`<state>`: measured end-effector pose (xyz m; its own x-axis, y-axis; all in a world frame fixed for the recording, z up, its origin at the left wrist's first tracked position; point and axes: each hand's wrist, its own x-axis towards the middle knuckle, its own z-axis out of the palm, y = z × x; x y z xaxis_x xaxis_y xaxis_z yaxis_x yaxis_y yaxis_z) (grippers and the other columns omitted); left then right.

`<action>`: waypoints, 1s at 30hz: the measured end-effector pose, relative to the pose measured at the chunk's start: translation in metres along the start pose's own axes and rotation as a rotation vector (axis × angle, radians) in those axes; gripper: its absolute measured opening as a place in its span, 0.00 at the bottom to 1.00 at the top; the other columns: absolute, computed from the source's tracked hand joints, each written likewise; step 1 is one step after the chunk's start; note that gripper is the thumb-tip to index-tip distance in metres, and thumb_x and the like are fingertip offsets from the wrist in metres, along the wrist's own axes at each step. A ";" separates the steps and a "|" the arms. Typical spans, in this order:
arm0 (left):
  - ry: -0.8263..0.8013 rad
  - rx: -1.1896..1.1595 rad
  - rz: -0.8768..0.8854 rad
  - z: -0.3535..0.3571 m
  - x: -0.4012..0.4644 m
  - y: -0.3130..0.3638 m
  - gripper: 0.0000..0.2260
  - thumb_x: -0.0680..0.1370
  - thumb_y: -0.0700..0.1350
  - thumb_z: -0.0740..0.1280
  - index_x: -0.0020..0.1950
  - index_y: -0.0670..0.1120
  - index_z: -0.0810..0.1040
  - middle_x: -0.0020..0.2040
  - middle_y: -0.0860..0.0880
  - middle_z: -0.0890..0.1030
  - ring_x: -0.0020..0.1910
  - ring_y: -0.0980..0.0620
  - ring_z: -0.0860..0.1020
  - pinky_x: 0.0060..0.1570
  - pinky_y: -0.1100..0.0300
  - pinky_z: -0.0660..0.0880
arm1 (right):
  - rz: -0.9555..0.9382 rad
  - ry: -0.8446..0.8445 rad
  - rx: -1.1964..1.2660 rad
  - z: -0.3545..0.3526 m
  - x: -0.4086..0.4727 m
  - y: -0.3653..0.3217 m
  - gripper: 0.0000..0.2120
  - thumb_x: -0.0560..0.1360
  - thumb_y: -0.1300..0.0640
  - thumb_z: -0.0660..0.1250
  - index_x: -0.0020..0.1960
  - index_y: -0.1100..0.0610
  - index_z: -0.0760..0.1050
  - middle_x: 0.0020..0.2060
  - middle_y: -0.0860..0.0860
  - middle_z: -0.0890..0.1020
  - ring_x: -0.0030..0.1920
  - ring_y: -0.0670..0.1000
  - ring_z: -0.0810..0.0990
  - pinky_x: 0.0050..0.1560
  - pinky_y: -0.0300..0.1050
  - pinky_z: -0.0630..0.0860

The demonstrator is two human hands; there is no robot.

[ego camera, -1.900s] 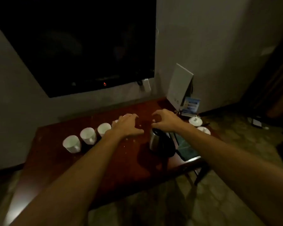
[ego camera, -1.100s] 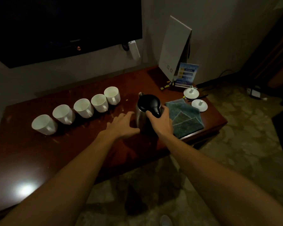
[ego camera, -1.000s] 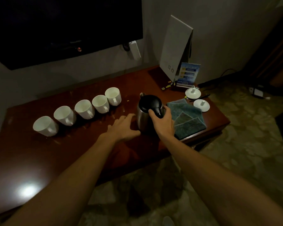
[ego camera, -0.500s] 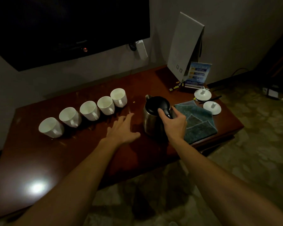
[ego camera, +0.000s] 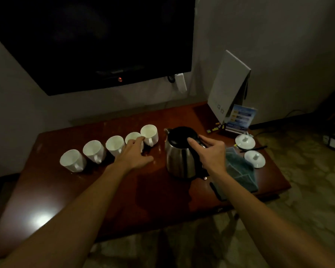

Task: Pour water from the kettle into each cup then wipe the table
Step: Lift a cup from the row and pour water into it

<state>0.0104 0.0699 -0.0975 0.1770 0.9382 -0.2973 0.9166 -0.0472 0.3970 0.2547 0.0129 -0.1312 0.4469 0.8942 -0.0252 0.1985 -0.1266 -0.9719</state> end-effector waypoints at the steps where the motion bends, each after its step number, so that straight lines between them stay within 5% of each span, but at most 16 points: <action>1: 0.008 -0.010 -0.010 -0.006 0.001 -0.002 0.36 0.74 0.54 0.71 0.77 0.51 0.58 0.76 0.44 0.63 0.73 0.40 0.65 0.68 0.42 0.67 | -0.020 -0.003 -0.009 0.003 0.004 -0.007 0.21 0.70 0.51 0.79 0.60 0.59 0.83 0.40 0.34 0.81 0.42 0.33 0.81 0.48 0.36 0.81; 6: 0.015 -0.058 -0.069 -0.026 0.019 -0.022 0.38 0.73 0.56 0.72 0.78 0.50 0.58 0.76 0.45 0.64 0.73 0.41 0.65 0.69 0.40 0.67 | -0.056 -0.005 -0.023 0.025 0.019 -0.037 0.26 0.68 0.45 0.80 0.60 0.59 0.83 0.48 0.46 0.87 0.50 0.43 0.84 0.55 0.49 0.83; 9: 0.017 -0.197 -0.112 -0.022 0.039 -0.031 0.34 0.73 0.52 0.72 0.76 0.48 0.63 0.73 0.43 0.69 0.68 0.42 0.72 0.64 0.44 0.73 | -0.068 0.024 -0.034 0.038 0.034 -0.042 0.28 0.67 0.44 0.80 0.61 0.59 0.83 0.54 0.53 0.87 0.53 0.46 0.85 0.55 0.46 0.83; 13: -0.004 -0.377 -0.190 0.006 0.064 -0.033 0.28 0.76 0.50 0.70 0.73 0.44 0.67 0.67 0.43 0.74 0.57 0.46 0.76 0.52 0.54 0.73 | -0.062 0.008 -0.053 0.054 0.053 -0.040 0.27 0.67 0.44 0.80 0.61 0.57 0.83 0.52 0.49 0.87 0.52 0.44 0.85 0.53 0.46 0.84; 16: -0.036 -0.597 -0.225 0.031 0.081 -0.031 0.22 0.78 0.49 0.68 0.70 0.45 0.67 0.60 0.45 0.76 0.49 0.51 0.76 0.51 0.53 0.73 | -0.072 -0.018 -0.035 0.060 0.065 -0.033 0.23 0.68 0.49 0.81 0.60 0.57 0.84 0.50 0.46 0.87 0.51 0.43 0.86 0.53 0.45 0.84; 24: 0.155 -0.866 -0.410 0.098 0.142 -0.005 0.34 0.79 0.40 0.67 0.79 0.50 0.52 0.74 0.44 0.66 0.72 0.40 0.66 0.69 0.41 0.67 | -0.087 -0.103 0.031 0.055 0.116 0.010 0.28 0.65 0.48 0.80 0.62 0.60 0.83 0.55 0.50 0.86 0.54 0.42 0.85 0.53 0.40 0.83; 27: 0.295 -0.768 -0.500 0.122 0.165 0.001 0.32 0.79 0.40 0.68 0.78 0.47 0.56 0.72 0.40 0.69 0.70 0.40 0.69 0.68 0.47 0.68 | -0.088 -0.156 0.047 0.048 0.137 0.026 0.32 0.63 0.44 0.79 0.62 0.61 0.82 0.55 0.51 0.86 0.55 0.44 0.85 0.54 0.43 0.83; 30: 0.419 -0.609 -0.514 0.133 0.175 0.006 0.24 0.81 0.55 0.63 0.74 0.47 0.67 0.68 0.44 0.75 0.65 0.44 0.73 0.64 0.51 0.69 | -0.095 -0.208 0.063 0.043 0.149 0.033 0.32 0.64 0.46 0.79 0.63 0.62 0.81 0.55 0.50 0.86 0.54 0.43 0.85 0.52 0.37 0.82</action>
<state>0.0943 0.1883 -0.2633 -0.4566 0.8472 -0.2716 0.4768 0.4907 0.7293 0.2905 0.1607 -0.1772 0.2380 0.9709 0.0253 0.1731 -0.0168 -0.9848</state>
